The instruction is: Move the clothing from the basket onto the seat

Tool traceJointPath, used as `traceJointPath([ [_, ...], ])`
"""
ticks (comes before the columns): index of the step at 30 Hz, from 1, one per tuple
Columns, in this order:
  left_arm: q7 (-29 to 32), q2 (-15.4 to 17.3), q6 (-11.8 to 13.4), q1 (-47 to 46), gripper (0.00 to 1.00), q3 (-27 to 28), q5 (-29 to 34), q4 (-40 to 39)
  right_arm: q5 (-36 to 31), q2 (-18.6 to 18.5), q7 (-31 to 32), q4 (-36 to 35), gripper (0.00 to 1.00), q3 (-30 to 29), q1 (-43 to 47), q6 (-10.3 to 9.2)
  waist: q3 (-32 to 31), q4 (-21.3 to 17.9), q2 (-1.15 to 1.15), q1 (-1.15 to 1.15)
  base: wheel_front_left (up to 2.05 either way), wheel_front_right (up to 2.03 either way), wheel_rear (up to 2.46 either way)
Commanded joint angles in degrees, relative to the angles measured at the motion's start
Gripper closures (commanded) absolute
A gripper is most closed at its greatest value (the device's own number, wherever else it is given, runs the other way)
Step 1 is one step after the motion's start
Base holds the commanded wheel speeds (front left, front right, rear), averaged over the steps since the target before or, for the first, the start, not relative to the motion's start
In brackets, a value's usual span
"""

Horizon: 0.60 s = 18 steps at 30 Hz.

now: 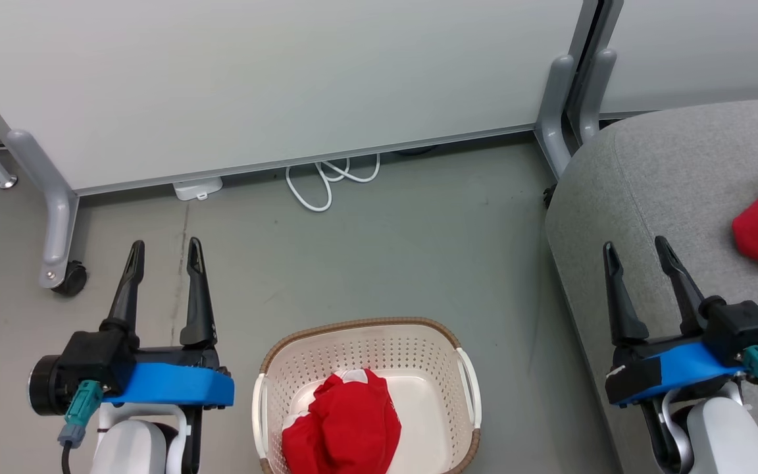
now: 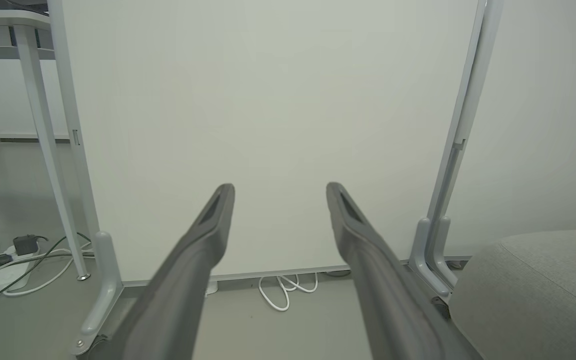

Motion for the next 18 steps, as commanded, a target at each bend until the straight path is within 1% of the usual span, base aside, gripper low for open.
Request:
traceJointPath([
  [1, -0.2, -0.1, -0.1, 0.9, 0.00, -0.1, -0.5, -0.1, 0.3, 0.5, 0.0, 0.2, 0.00, -0.1, 1.5, 0.01, -0.3, 0.2, -0.01, 0.01, 0.00, 0.00, 0.00],
  [6, -0.2, -0.1, 0.4, 1.9, 0.00, -0.9, -1.4, 0.2, 0.9, 1.2, 0.0, 0.7, 0.00, -0.2, 3.0, 0.01, -0.7, 0.8, -0.01, 0.01, 0.00, 0.00, 0.00],
  [18, -0.2, -0.1, 0.7, 2.5, 0.00, -1.7, -2.0, 0.8, 1.5, 2.0, 0.0, 1.5, 0.00, 0.1, 4.2, 0.01, -0.8, 1.3, -0.01, 0.01, 0.00, 0.00, 0.00],
])
